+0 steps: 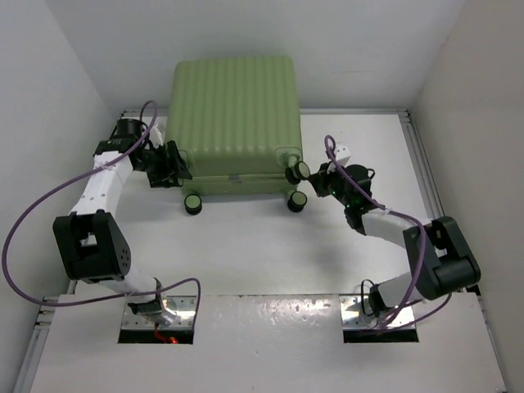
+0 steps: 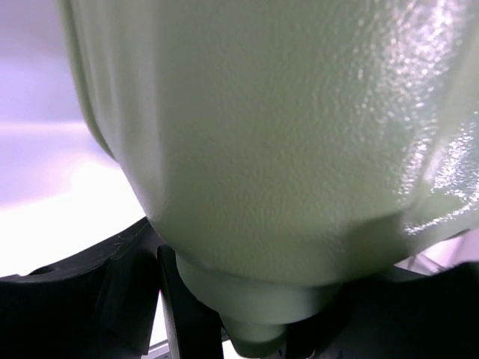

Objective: Pack the luggage

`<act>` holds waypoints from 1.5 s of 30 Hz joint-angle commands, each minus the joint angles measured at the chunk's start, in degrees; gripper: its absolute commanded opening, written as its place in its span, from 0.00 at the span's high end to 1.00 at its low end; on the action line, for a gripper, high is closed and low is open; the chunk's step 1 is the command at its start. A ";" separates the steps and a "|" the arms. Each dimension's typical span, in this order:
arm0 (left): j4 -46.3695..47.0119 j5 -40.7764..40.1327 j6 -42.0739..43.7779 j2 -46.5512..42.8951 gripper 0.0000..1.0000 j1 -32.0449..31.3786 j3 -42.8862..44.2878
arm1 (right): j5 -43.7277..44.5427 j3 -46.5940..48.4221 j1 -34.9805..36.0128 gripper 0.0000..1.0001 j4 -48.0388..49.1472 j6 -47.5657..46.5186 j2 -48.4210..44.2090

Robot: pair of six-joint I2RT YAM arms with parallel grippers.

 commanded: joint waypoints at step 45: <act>8.04 -24.73 3.24 23.75 1.00 7.30 15.41 | 17.15 102.10 -8.58 1.00 -8.87 -4.14 76.57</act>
